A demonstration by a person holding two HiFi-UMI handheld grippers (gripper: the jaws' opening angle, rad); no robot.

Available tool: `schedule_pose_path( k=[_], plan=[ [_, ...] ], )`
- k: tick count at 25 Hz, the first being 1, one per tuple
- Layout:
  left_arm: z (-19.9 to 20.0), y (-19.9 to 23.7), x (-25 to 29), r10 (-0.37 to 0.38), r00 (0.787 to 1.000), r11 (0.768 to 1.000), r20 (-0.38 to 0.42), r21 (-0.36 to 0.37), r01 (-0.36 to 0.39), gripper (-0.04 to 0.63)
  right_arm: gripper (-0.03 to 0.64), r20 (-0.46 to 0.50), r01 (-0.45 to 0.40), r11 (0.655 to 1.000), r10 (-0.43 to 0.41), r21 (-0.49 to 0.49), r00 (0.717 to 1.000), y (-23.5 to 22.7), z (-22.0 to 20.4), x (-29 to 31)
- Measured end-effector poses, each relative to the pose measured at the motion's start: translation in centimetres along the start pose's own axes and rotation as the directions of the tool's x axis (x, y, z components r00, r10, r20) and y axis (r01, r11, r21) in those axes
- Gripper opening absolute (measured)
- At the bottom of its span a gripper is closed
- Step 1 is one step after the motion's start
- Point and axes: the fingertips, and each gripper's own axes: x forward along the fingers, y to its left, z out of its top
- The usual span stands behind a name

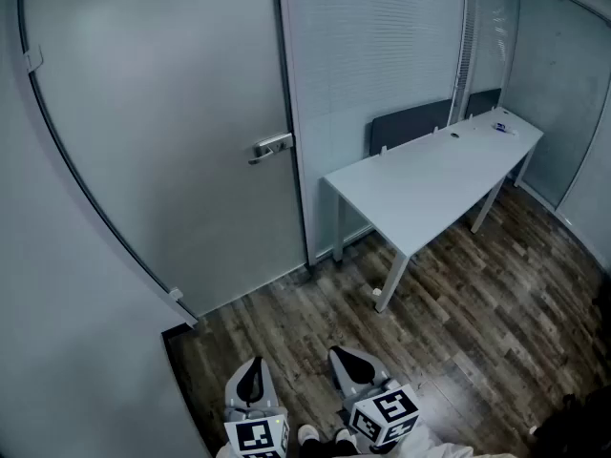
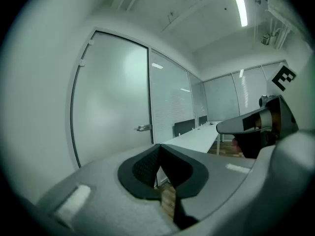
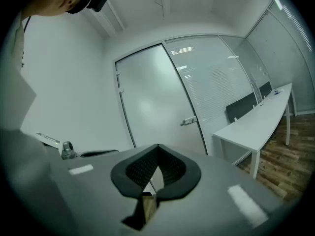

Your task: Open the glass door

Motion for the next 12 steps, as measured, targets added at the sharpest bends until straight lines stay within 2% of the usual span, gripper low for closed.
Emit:
schedule_pose_path(
  k=[12],
  plan=[
    [-0.1, -0.5, 0.7, -0.008, 1.0, 1.0, -0.005, 0.014, 0.008, 0.003, 0.003, -0.009, -0.01, 1.0, 0.01, 0.011, 1.0, -0.4, 0.1, 0.4]
  ],
)
